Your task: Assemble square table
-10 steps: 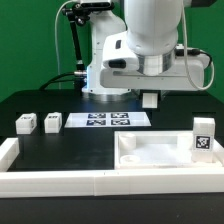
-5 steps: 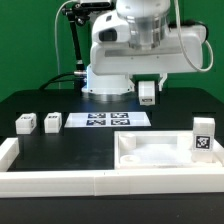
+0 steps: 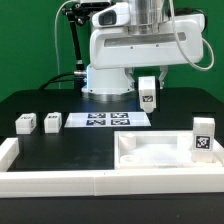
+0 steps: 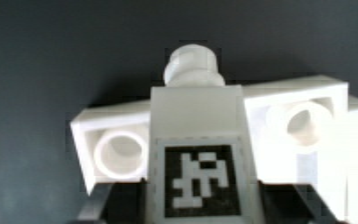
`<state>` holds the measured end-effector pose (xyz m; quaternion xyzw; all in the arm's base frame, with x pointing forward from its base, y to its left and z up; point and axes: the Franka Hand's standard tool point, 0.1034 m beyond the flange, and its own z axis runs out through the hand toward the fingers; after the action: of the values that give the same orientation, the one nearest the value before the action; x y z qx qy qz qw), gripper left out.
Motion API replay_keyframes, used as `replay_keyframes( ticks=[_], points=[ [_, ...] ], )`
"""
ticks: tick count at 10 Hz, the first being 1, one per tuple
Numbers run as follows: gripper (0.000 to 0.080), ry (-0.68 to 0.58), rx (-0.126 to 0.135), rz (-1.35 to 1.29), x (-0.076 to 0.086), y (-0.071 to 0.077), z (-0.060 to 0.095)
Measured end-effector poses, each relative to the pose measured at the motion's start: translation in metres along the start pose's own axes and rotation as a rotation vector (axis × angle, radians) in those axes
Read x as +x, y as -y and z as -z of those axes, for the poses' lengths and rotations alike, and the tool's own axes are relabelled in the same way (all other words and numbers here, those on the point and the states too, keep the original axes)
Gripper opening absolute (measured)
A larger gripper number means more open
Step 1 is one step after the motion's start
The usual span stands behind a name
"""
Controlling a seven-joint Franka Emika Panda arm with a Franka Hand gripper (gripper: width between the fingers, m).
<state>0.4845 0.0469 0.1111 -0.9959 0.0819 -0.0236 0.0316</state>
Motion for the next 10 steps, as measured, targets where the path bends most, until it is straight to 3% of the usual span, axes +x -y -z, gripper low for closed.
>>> replay_keyframes(
  ticks=[2,4,6,9,10],
  points=[
    [0.0290,-0.156,-0.026,0.041,0.018,-0.010,-0.002],
    [0.0290,-0.316,-0.040,0.077,0.038,-0.017,0.012],
    [0.0290,-0.440,-0.061,0.091,0.041,-0.021,0.013],
    [0.0290,-0.438,-0.065,0.100,0.042,-0.022,0.011],
    [0.0290,-0.444,-0.077,0.120,0.050,-0.026,0.011]
  ],
)
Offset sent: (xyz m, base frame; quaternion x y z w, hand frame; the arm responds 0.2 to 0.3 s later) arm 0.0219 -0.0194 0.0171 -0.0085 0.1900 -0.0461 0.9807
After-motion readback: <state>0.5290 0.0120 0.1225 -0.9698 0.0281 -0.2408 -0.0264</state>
